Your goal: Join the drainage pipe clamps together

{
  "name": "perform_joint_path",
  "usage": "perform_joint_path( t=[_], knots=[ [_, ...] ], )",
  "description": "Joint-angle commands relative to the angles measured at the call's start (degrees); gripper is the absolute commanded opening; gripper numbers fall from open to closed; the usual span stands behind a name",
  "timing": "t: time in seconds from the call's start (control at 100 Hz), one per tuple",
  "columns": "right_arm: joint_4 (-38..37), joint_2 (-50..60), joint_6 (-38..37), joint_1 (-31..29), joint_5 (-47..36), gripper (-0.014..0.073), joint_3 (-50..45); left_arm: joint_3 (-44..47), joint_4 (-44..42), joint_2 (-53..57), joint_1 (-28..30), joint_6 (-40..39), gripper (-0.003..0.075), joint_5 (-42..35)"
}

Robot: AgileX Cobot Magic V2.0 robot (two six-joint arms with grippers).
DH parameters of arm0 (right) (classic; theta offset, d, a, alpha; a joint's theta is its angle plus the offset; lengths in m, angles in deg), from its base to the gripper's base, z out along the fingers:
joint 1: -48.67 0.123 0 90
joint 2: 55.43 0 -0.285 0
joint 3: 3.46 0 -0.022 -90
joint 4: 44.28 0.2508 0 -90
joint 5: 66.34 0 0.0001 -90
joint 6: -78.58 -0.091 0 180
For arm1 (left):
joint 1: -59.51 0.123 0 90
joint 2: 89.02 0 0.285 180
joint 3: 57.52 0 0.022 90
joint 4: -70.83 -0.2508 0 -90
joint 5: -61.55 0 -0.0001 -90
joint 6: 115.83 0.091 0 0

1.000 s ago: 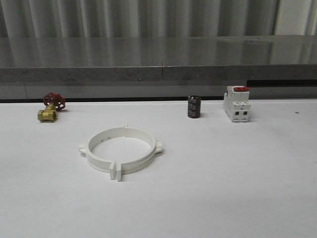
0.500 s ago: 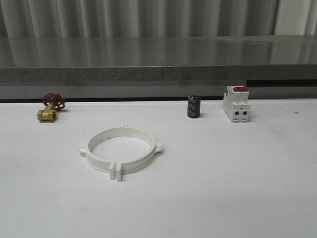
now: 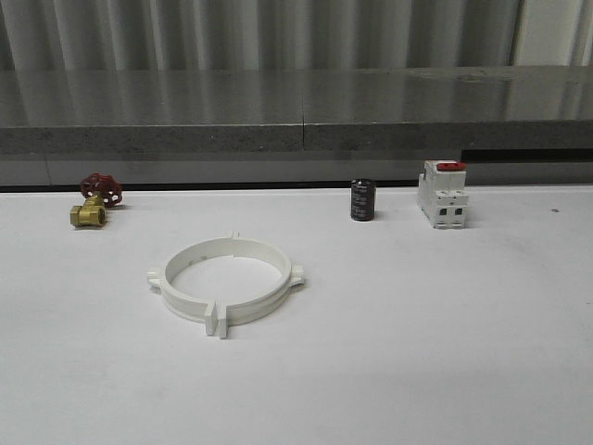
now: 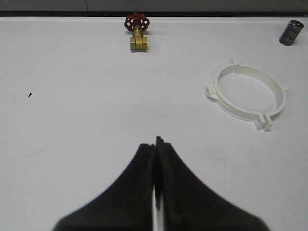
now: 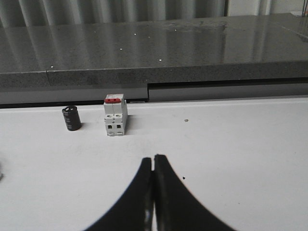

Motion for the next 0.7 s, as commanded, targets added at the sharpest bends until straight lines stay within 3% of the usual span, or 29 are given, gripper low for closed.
perform_joint_path(
  t=[0.0,0.2,0.69],
  knots=[
    [-0.4,2.5,-0.1,1.2,-4.8,-0.0067,-0.6,-1.5,1.0,-0.5,0.0,0.0,-0.0021,-3.8],
    [-0.8,2.7,-1.0,4.3,-6.2,-0.0067,-3.7,-1.5,1.0,-0.5,0.0,0.0,-0.0021,-3.8],
    [-2.2,2.7,-1.7,4.4,-7.9,-0.0067,-3.7,-1.5,1.0,-0.5,0.0,0.0,-0.0021,-3.8]
  ],
)
